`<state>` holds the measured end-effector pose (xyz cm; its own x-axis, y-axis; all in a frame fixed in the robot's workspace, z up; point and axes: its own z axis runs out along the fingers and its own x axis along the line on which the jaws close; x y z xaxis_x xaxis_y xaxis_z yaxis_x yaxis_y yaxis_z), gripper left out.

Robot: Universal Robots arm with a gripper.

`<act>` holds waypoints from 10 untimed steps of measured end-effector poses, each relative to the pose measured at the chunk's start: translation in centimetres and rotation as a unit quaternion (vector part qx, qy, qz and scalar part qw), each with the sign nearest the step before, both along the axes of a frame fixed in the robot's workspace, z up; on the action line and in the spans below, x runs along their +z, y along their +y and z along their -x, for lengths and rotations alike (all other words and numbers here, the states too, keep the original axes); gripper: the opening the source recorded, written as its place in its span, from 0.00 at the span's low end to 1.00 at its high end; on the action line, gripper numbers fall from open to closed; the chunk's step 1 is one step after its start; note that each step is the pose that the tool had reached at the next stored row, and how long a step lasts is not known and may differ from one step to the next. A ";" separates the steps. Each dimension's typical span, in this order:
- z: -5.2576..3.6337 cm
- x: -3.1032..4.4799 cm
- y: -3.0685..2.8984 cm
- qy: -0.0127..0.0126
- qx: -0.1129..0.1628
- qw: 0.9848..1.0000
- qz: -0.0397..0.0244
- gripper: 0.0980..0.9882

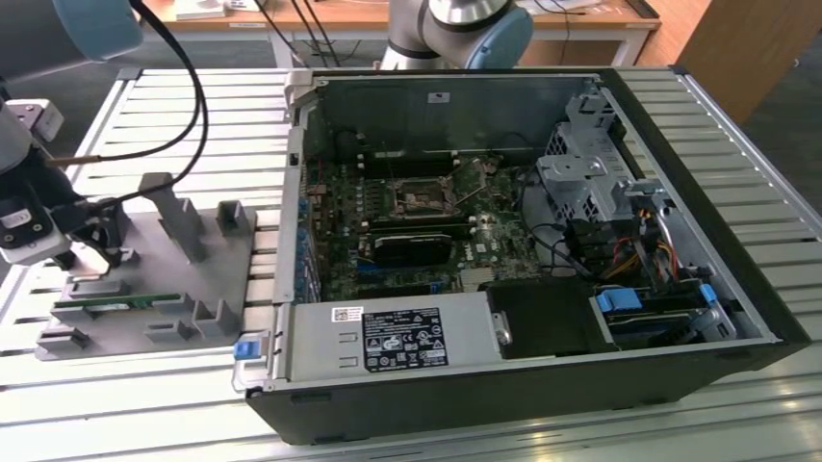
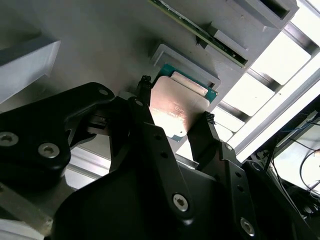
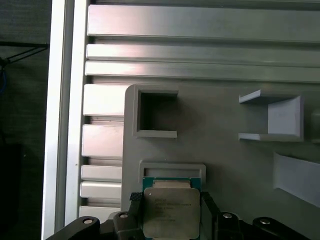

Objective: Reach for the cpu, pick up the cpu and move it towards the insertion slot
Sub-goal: 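Pick up the cpu and move it towards the insertion slot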

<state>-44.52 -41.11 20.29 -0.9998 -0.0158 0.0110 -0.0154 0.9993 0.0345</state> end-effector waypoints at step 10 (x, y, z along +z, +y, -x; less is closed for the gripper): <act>0.00 0.78 0.00 0.000 0.000 1.000 0.000 0.50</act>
